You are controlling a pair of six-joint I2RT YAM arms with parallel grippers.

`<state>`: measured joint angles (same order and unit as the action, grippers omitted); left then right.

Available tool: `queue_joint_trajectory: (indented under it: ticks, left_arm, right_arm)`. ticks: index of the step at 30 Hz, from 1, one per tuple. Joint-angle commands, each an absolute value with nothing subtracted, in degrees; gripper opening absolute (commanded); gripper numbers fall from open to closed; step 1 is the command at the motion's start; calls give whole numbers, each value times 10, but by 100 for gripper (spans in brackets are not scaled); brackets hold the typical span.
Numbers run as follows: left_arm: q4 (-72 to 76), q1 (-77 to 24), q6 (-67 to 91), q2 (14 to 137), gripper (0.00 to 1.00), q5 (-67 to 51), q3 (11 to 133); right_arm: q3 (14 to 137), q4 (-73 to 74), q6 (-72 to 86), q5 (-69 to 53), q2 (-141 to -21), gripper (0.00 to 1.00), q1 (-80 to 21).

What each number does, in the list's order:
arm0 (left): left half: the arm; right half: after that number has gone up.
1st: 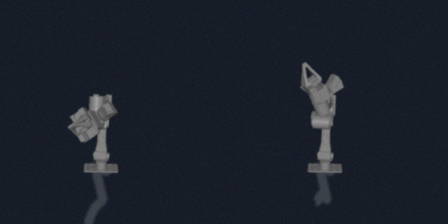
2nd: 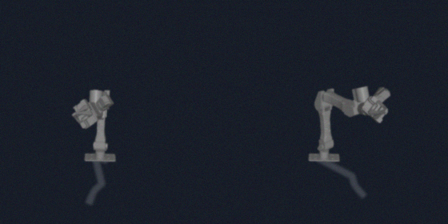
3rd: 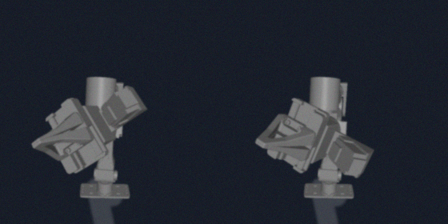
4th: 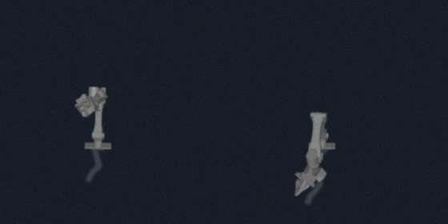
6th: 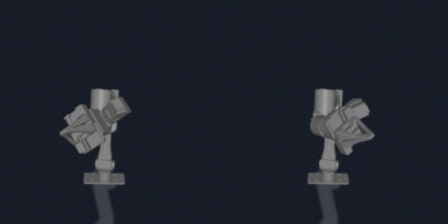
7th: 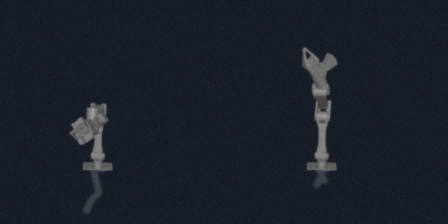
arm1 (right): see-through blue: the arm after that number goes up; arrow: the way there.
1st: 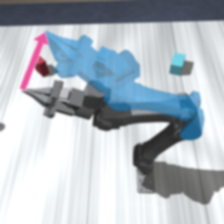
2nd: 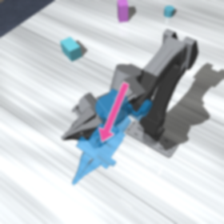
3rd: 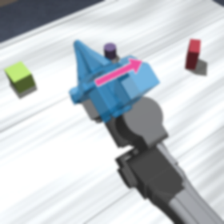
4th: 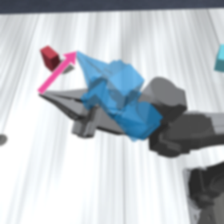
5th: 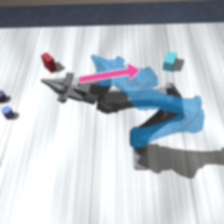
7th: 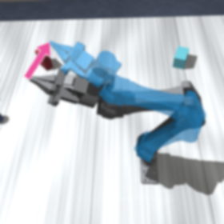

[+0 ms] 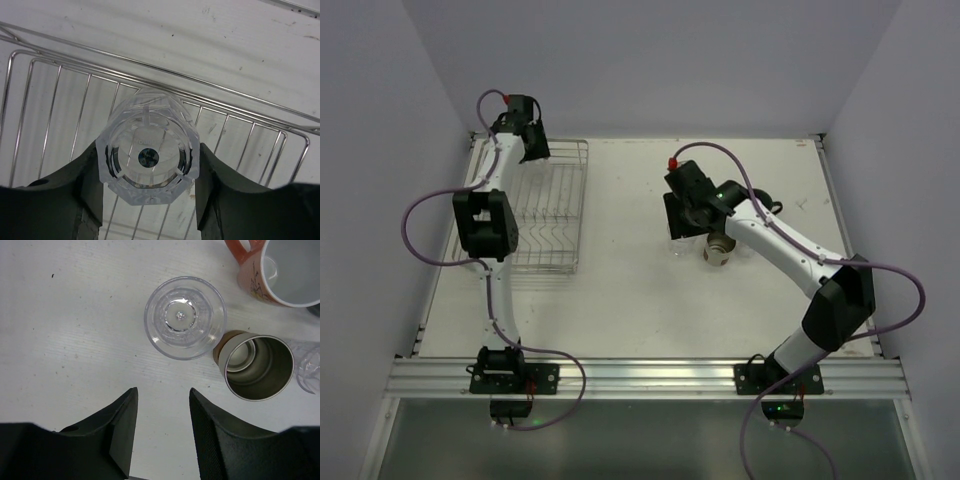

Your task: Unload the cups from the dish rack

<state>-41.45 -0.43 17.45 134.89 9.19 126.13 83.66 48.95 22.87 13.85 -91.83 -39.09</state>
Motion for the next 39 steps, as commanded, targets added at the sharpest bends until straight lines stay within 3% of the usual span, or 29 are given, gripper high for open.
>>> queue_joint_trajectory:
  ticks: [1,2,6,11,19,22,26,29,35,39]
  left_arm:
    - [-431,0,170,1354,7,75,1303]
    - [-435,0,171,1351,0,78,1303]
    - [-452,0,175,1315,0,98,1288]
    - [-421,0,178,1164,0,81,1167]
    - [-416,0,169,973,0,4,1062]
    - [-368,0,175,894,0,-103,991]
    - [-216,0,241,806,0,-328,843]
    - [11,0,347,756,0,-489,715]
    - [257,-28,493,707,0,-548,556]
    - [380,-69,575,697,0,-544,498]
  right_arm:
    - [831,490,235,152,-884,48,-392]
    - [830,490,236,152,-882,48,-392]
    - [828,487,239,150,-870,49,-392]
    - [842,481,245,126,-878,49,-391]
    - [874,452,255,21,-892,50,-390]
    - [864,414,268,-57,-884,52,-384]
    - [809,308,318,-200,-843,50,-357]
    - [768,185,377,-329,-815,47,-317]
    - [642,-155,576,-521,-769,47,-244]
    - [636,-230,624,-554,-802,47,-241]
